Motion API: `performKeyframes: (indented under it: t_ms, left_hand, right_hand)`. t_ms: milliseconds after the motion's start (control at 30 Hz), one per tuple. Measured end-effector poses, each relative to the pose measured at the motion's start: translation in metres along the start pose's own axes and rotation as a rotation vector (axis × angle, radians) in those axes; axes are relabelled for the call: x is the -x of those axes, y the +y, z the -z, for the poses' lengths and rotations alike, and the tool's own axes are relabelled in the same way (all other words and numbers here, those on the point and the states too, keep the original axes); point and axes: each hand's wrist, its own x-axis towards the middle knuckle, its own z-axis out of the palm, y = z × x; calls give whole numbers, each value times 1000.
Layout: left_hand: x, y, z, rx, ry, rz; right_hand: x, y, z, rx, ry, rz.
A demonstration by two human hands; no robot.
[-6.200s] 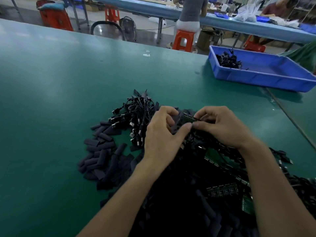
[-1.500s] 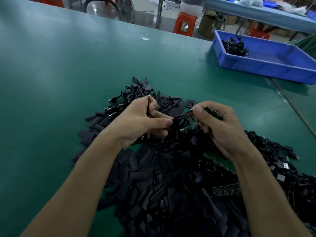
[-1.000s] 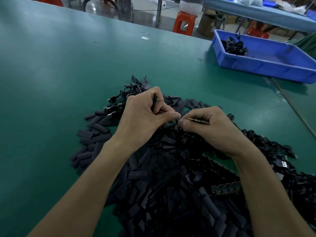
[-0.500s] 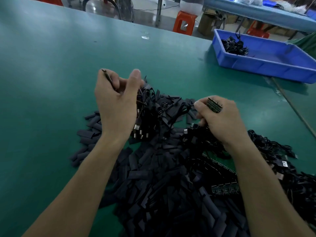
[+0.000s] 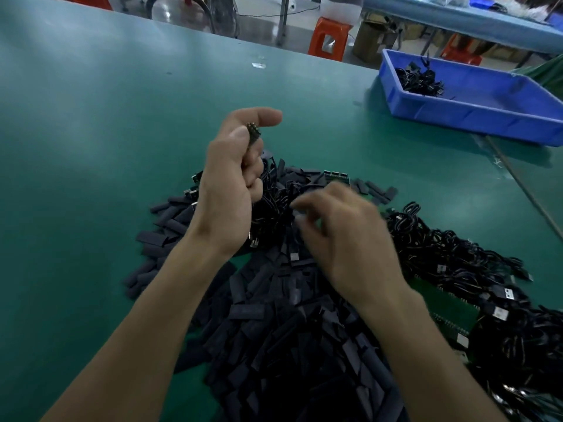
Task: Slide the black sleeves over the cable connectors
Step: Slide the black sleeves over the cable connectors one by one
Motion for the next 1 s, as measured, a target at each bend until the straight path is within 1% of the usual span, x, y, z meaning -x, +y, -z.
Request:
performKeyframes:
  t_ms: [67, 133, 200, 233, 333, 400, 600, 733, 867, 1000]
  left_hand:
    - [-3, -5, 4, -104, -38, -8]
    - [-5, -13, 8, -240, -110, -24]
    - [-5, -23, 12, -410, -175, -12]
    - [-6, -29, 13, -473, -191, 16]
    - [-6, -41, 16, -486, -189, 135]
    - [-6, -45, 18, -475, -177, 168]
    - [-5, -47, 19, -442, -125, 94]
    - [-6, -50, 17, -542, -150, 90]
    - [-8, -49, 17, -557, -223, 149]
    - [-6, -45, 17, -492, -237, 157]
  right_hand:
    - [7, -5, -4, -20, -270, -21]
    - [8, -4, -12, 72, -518, -80]
    - [10, -1, -20, 93, -687, -145]
    - [11, 2, -22, 65, -715, -166]
    - [11, 11, -26, -50, -702, -217]
    - [11, 15, -28, -122, -709, -247]
    - [11, 21, -31, -219, -729, -298]
    - [10, 23, -31, -281, -737, -279]
    - [8, 23, -23, -356, -635, -297]
    - [8, 20, -13, -275, -593, -253]
